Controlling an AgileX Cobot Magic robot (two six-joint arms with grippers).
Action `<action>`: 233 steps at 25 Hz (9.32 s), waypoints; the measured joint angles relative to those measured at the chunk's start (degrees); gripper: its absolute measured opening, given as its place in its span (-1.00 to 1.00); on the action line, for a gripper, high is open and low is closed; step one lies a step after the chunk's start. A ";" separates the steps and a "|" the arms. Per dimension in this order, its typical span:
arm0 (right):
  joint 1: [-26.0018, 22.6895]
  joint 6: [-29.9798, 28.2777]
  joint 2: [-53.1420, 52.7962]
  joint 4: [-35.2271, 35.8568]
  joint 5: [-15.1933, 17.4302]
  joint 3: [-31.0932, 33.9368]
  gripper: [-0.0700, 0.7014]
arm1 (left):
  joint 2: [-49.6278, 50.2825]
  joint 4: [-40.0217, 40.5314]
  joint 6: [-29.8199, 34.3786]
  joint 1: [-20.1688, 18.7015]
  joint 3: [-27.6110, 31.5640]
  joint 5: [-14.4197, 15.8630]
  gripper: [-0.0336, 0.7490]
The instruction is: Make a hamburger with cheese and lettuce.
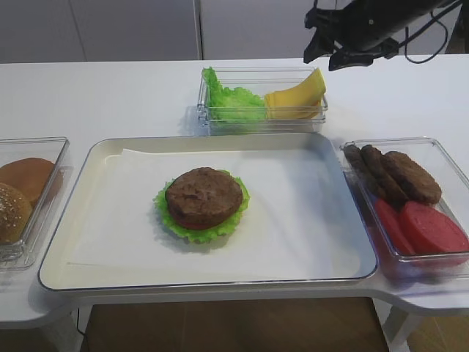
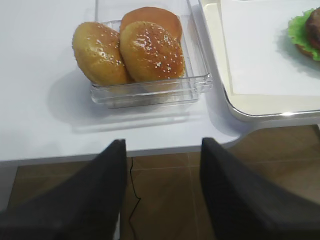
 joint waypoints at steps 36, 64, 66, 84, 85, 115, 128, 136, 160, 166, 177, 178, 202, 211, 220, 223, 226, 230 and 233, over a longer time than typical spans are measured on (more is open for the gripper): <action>0.00 -0.44 6.74 -0.85 -5.43 -2.57 -0.70 | 0.00 0.00 0.00 0.00 0.00 0.00 0.00; 0.00 -1.98 2.14 -0.53 -2.36 -2.90 -0.80 | 0.00 0.00 0.00 0.00 0.00 0.00 0.00; 0.00 -1.98 1.84 -0.53 -1.69 -2.90 -0.80 | 0.00 0.00 0.00 0.00 0.00 0.00 0.00; 0.00 0.41 -17.04 0.69 10.48 -2.90 -0.81 | 0.00 0.00 0.00 0.00 0.00 0.00 0.00; 0.00 0.81 -18.35 0.69 11.39 -2.90 -0.81 | 0.00 0.00 0.00 0.00 0.00 0.00 0.00; 31.12 10.45 -32.55 -5.74 11.09 18.71 -0.81 | 0.00 0.00 0.00 0.00 0.00 0.00 0.00; 34.18 7.91 -22.78 -5.74 3.30 19.05 -0.81 | 0.00 0.00 0.00 0.00 0.00 0.00 0.00; 34.18 4.59 -18.50 -4.83 1.20 19.13 -0.81 | 0.00 0.00 0.00 0.00 0.00 0.00 0.00; 34.18 1.28 -14.99 -15.83 -4.96 19.13 -0.81 | 0.00 0.00 0.00 0.00 0.00 0.00 0.00; 34.18 1.40 -14.99 -20.87 -5.10 19.13 -0.81 | 0.00 0.00 0.00 0.00 0.00 0.00 0.00; 34.18 5.58 -12.63 -27.39 -5.50 19.13 -0.81 | 0.00 0.00 0.00 0.00 0.00 0.00 0.00; 34.18 5.58 -12.40 -27.37 -5.50 19.13 -0.81 | 0.00 0.00 0.00 0.00 0.00 0.00 0.00; 34.18 12.64 -10.90 -30.44 -5.73 19.13 -0.56 | 0.00 0.00 0.00 0.00 0.00 0.00 0.00; 34.18 13.32 -10.90 -31.81 -5.51 19.13 0.19 | 0.00 0.00 0.00 0.00 0.00 0.00 0.00; 34.18 15.32 -11.42 -32.44 -3.80 19.13 0.58 | 0.00 0.00 0.00 0.00 0.00 0.00 0.00; 33.37 17.03 -12.07 -33.58 0.94 17.50 0.58 | 0.00 0.00 0.00 0.00 0.00 0.00 0.00; 30.83 17.47 -12.18 -34.21 7.59 14.81 0.54 | 0.00 0.00 0.00 0.00 0.00 0.00 0.00; 25.95 18.05 -13.82 -34.21 14.71 13.03 0.47 | 0.00 0.00 0.00 0.00 0.00 0.00 0.00; 21.32 18.70 -15.66 -34.21 18.42 12.91 0.46 | 0.00 0.00 0.00 0.00 0.00 0.00 0.00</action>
